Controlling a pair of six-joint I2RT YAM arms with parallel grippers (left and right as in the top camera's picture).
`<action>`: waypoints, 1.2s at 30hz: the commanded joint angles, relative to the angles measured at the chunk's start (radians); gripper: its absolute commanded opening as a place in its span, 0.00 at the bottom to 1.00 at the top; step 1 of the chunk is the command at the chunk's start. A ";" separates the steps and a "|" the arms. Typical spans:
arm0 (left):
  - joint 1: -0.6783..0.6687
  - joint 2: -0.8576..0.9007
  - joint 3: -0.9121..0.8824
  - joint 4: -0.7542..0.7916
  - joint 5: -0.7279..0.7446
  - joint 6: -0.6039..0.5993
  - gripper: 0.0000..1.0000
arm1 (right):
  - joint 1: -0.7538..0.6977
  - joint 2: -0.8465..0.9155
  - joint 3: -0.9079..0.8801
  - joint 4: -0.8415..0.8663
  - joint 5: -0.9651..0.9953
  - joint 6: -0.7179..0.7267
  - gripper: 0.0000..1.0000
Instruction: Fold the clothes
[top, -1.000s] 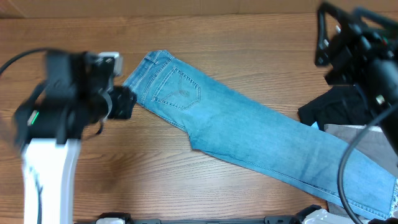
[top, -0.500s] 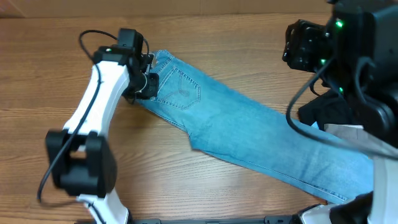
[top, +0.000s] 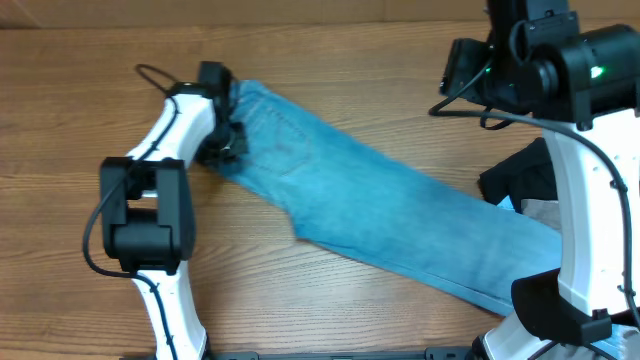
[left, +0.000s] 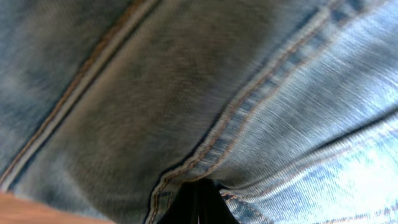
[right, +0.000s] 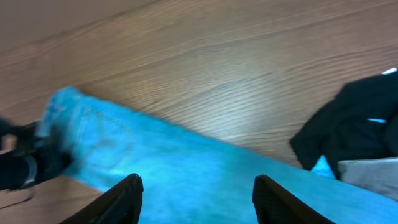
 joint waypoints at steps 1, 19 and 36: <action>0.191 0.068 -0.018 -0.060 -0.187 -0.072 0.04 | -0.067 -0.005 -0.027 0.009 -0.001 0.002 0.65; 0.391 -0.235 -0.016 -0.175 -0.165 0.035 0.04 | -0.272 -0.005 -0.443 0.141 -0.092 -0.006 0.72; 0.164 -0.102 -0.035 0.017 0.182 0.433 0.04 | -0.270 -0.016 -0.441 0.178 -0.256 -0.028 0.75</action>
